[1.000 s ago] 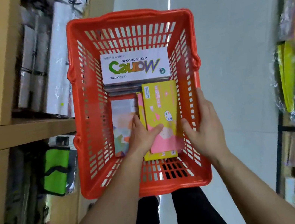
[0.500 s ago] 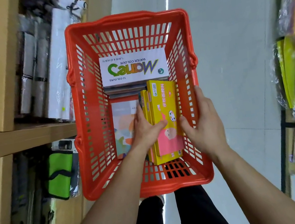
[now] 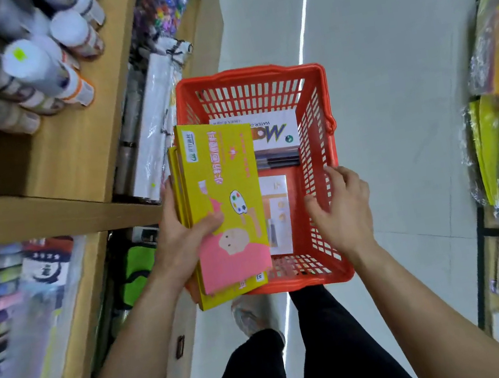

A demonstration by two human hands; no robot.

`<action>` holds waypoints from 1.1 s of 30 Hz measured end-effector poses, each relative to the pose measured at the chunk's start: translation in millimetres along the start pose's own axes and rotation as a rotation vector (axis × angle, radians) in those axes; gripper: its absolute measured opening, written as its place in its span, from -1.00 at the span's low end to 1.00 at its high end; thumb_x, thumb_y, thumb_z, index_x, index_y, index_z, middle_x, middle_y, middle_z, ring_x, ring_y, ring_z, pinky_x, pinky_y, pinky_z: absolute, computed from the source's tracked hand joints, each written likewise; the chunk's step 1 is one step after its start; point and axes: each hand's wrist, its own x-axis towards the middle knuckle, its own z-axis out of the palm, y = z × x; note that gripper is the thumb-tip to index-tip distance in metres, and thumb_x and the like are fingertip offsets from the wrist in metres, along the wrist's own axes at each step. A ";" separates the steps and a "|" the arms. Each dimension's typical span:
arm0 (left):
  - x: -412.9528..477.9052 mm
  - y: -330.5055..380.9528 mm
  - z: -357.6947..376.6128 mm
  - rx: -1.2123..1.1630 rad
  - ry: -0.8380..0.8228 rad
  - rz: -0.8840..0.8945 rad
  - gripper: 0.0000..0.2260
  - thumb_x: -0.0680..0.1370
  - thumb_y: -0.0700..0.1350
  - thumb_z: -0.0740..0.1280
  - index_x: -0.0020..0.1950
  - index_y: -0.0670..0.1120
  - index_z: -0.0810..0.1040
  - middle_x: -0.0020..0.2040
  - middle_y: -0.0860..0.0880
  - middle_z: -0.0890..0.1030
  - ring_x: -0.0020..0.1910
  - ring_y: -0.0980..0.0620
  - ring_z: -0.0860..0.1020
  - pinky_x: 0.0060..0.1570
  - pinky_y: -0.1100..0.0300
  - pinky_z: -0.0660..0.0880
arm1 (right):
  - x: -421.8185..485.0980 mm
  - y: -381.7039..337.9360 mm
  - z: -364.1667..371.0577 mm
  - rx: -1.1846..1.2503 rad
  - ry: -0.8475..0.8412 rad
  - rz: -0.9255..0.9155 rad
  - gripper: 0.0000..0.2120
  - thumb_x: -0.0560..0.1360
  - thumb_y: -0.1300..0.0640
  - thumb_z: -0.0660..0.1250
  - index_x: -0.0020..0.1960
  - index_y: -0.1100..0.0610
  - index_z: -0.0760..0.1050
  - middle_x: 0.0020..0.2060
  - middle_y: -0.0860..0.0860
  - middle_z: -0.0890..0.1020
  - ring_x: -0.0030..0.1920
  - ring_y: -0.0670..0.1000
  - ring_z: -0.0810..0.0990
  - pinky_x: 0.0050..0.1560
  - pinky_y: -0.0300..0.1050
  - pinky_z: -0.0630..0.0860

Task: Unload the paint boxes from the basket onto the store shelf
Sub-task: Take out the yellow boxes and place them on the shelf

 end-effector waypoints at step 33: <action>-401.6 94.6 -119.8 -0.338 1.016 0.404 -0.43 0.31 0.20 0.51 0.30 0.36 0.45 0.33 -0.08 0.57 0.30 -0.08 0.59 0.26 -0.27 0.51 | -250.0 -319.6 -70.4 0.733 -1.339 -0.817 -0.34 0.52 -0.04 0.50 0.50 -0.39 0.31 0.43 -0.16 0.55 0.40 -0.02 0.57 0.22 -0.13 0.59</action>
